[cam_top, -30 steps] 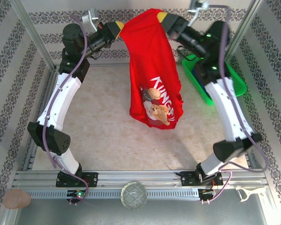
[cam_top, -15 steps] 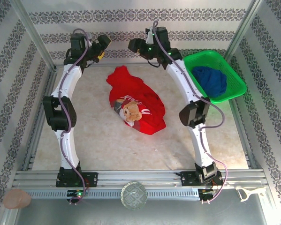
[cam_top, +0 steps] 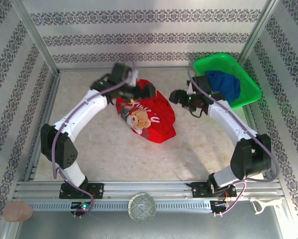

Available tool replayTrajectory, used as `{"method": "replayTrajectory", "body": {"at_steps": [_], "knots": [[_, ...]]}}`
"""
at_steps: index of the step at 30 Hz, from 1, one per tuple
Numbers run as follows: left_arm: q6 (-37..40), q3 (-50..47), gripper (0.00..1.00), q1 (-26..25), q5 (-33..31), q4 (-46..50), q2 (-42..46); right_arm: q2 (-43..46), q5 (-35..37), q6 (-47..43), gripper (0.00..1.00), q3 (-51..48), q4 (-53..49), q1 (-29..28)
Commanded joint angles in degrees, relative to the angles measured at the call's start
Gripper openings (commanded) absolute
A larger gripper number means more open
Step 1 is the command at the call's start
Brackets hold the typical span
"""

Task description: Fold the inside-out t-shirt

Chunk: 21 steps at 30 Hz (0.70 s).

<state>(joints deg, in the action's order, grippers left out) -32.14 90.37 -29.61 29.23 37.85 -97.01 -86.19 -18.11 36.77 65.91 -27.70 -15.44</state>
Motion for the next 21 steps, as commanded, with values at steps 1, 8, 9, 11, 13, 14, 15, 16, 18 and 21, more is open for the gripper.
{"method": "replayTrajectory", "body": {"at_steps": [1,8,9,11,13,14,15,16,18,21], "knots": [[2.6,-5.3,0.99,-3.4,-4.0,9.0,1.5,-0.9,-4.2,2.0,0.74,-4.4,5.1,-1.4],[1.0,-9.7,0.99,-6.0,-1.6,8.1,-1.1,-9.1,-3.8,3.8,0.73,-3.1,6.6,-4.2],[1.0,-9.8,0.99,-6.2,-1.4,7.7,-1.9,-10.2,-3.3,4.1,0.73,-2.7,6.7,-4.4],[0.8,-10.2,0.99,-6.3,-0.8,5.9,-3.6,-12.9,-3.0,5.1,0.71,-1.9,7.7,-4.5],[0.6,-10.4,0.99,-6.4,-0.8,4.3,-5.3,-15.0,-2.7,5.9,0.68,-1.2,8.2,-4.6],[0.3,-10.7,0.99,-6.3,-0.6,3.2,-6.2,-15.8,-2.7,6.2,0.62,-1.0,8.9,-4.6],[0.0,-11.1,0.99,-6.3,0.0,1.8,-7.3,-16.3,-2.7,6.6,0.54,-0.8,9.8,-4.4],[-0.2,-11.4,0.99,-6.3,0.7,0.7,-8.3,-16.5,-2.8,7.0,0.44,-0.5,10.2,-4.2],[0.3,-11.5,0.87,-5.9,0.9,-0.9,-10.8,-15.7,-3.1,7.6,0.12,0.5,11.2,-3.5],[2.1,-11.0,0.35,-3.7,-0.3,-1.1,-12.3,-11.7,-4.1,7.5,0.0,2.5,10.6,-2.1]]}}
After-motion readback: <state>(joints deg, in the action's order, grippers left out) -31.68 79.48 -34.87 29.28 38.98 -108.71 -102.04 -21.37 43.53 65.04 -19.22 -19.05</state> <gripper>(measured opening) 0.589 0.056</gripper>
